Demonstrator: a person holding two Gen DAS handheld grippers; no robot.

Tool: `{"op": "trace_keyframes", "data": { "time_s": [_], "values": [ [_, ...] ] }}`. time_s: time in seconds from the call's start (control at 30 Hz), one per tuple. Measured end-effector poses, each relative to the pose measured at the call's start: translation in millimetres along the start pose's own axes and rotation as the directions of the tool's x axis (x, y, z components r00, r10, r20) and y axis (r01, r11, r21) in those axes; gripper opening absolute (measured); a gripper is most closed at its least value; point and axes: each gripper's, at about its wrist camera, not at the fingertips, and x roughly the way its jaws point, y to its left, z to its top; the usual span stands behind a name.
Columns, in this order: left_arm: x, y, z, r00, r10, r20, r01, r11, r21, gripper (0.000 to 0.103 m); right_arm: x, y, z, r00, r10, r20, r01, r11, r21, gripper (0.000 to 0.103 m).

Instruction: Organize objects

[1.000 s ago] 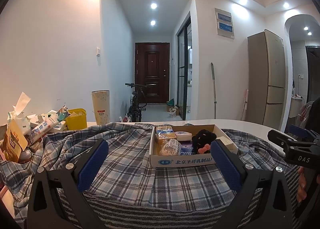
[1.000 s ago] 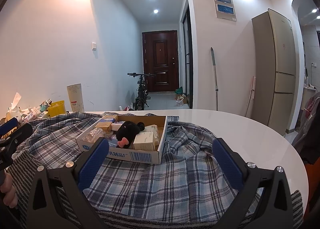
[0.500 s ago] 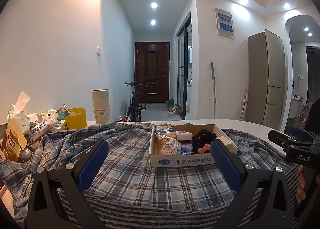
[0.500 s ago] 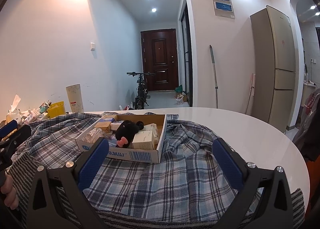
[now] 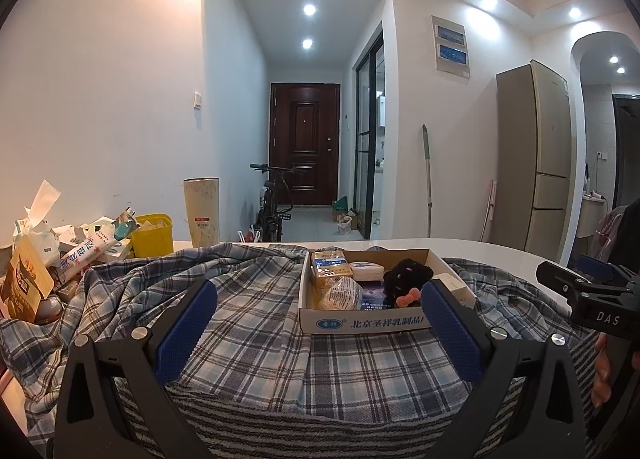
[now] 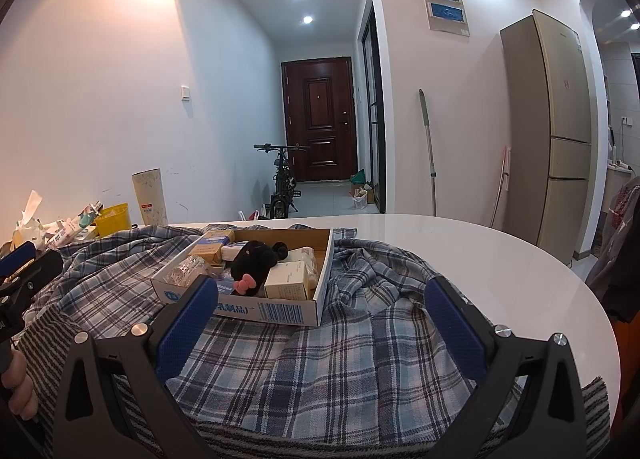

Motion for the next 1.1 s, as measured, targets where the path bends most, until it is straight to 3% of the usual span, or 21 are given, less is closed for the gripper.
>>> {"op": "trace_keyframes", "data": {
  "time_s": [1.1],
  "values": [
    [3.9,0.2,-0.9,1.0,0.0,-0.019,0.0,1.0,-0.003,0.103,0.0,0.9,0.5,1.0,0.001,0.0,-0.001,1.0,0.012,0.103]
  ]
}}
